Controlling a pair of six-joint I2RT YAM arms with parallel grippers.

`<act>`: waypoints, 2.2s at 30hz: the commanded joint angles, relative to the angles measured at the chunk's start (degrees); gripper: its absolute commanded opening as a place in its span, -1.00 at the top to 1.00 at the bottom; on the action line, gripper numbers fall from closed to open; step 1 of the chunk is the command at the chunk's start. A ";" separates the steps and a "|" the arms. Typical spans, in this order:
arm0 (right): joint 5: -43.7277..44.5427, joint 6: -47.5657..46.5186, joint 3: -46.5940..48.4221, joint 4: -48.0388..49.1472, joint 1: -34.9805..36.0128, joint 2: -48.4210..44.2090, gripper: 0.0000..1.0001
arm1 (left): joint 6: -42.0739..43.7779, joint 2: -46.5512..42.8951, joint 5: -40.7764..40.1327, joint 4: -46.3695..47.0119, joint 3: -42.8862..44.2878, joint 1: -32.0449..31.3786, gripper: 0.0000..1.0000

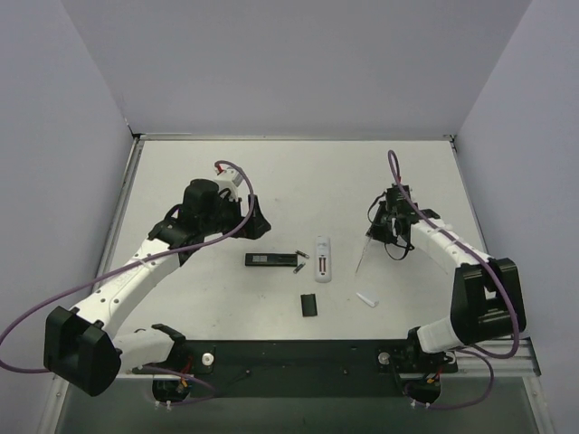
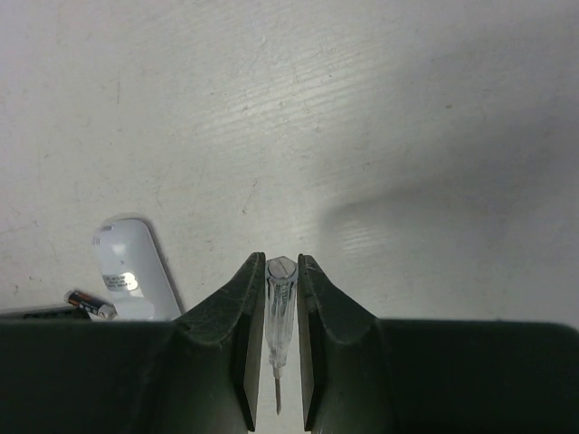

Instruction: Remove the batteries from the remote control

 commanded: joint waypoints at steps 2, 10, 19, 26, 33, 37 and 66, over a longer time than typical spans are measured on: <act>-0.35 -1.07 5.28 -2.49 -1.47 5.99 0.70 | 0.12 -0.69 -1.87 -0.23 1.22 1.03 -0.95; 2.99 -1.33 7.75 -3.02 -3.22 12.58 0.50 | 0.55 -0.51 1.38 -1.20 1.57 1.82 -0.95; 2.38 -2.30 9.68 -4.59 -3.14 10.40 0.44 | 0.73 -1.91 3.93 0.82 0.70 1.82 -0.95; -2.19 -5.98 6.88 -5.65 -1.65 -1.89 -0.12 | 0.64 -3.76 4.98 3.27 -0.18 1.82 -0.94; -1.32 -8.19 1.52 -6.53 3.27 -27.87 -0.79 | -0.50 -9.20 7.36 11.97 -4.48 1.65 -0.86; 0.17 -8.36 -1.39 -6.36 6.17 -40.30 -1.00 | -1.38 -11.84 7.71 16.45 -6.86 1.82 -0.86; 1.85 -3.79 -2.36 -9.96 6.53 -48.94 -1.00 | -2.17 -18.17 5.52 22.18 -10.91 1.03 -0.86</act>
